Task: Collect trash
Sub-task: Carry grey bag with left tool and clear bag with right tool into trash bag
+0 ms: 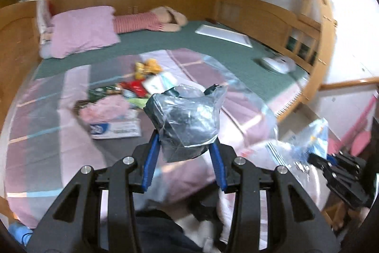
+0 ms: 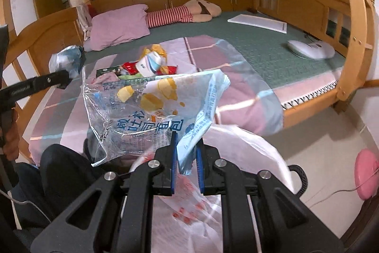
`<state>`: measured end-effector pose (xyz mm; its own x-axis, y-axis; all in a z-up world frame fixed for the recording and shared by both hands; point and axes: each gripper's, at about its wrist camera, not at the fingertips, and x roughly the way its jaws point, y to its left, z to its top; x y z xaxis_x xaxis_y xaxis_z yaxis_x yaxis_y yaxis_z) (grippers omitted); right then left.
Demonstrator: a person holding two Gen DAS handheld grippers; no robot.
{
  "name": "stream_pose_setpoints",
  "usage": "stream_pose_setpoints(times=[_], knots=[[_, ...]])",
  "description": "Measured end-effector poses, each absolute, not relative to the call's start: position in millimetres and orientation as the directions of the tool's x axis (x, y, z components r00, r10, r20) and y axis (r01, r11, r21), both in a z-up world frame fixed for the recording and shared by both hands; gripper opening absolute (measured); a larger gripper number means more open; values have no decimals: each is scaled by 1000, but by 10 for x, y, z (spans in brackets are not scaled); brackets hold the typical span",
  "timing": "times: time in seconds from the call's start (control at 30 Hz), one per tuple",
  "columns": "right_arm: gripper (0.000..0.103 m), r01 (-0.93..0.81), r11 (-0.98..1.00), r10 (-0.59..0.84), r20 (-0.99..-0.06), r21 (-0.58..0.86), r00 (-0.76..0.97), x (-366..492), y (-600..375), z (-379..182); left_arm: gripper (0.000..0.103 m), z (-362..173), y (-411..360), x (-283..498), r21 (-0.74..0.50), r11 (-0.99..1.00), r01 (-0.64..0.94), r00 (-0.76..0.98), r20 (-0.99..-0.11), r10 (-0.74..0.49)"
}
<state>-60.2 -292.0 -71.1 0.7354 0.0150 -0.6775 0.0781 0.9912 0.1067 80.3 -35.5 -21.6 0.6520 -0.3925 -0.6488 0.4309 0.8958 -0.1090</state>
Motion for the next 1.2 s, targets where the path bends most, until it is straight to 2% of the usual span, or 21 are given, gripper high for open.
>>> stream_pose_setpoints(times=[0.23, 0.47, 0.5, 0.57, 0.6, 0.63, 0.77, 0.83, 0.9, 0.97, 1.03, 1.1, 1.2], knots=[[15, 46, 995, -98, -745, -90, 660, -634, -3231, -797, 42, -177, -760, 536, -114, 836, 536, 585, -663, -466], [15, -80, 986, -74, -806, -149, 588, -698, -3339, -916, 42, -212, -919, 429, -139, 801, 583, 519, -694, -498], [18, -97, 985, -59, -809, -142, 585, -716, -3339, -914, 42, -217, -948, 403, -141, 792, 593, 510, -696, -506], [36, -116, 985, -36, -805, -130, 592, -742, -3350, -868, 42, -240, -994, 376, -144, 784, 604, 496, -702, -511], [52, -117, 984, -39, -792, -138, 609, -767, -3358, -821, 42, -264, -1024, 364, -152, 777, 611, 481, -708, -517], [59, -115, 983, -41, -779, -144, 626, -791, -3370, -775, 42, -283, -1039, 352, -161, 769, 618, 466, -713, -524], [59, -106, 985, -31, -737, -138, 675, -848, -3403, -609, 43, -393, -1154, 331, -189, 734, 652, 402, -735, -546], [60, -102, 983, -40, -726, -151, 686, -860, -3399, -570, 45, -462, -1215, 325, -241, 692, 680, 327, -745, -581], [60, -105, 981, -43, -718, -161, 694, -869, -3389, -540, 52, -568, -1295, 326, -342, 618, 708, 202, -740, -641], [60, -103, 982, -44, -716, -161, 696, -868, -3401, -542, 65, -645, -1340, 319, -378, 585, 717, 150, -737, -660], [60, -101, 983, -42, -716, -156, 696, -863, -3407, -555, 84, -710, -1365, 320, -366, 594, 716, 155, -747, -647], [61, -97, 984, -38, -716, -147, 697, -854, -3421, -561, 88, -746, -1336, 358, -359, 613, 704, 172, -751, -638], [64, -87, 990, -22, -714, -115, 700, -825, -3424, -605, 89, -760, -1117, 558, -338, 693, 636, 260, -753, -605]])
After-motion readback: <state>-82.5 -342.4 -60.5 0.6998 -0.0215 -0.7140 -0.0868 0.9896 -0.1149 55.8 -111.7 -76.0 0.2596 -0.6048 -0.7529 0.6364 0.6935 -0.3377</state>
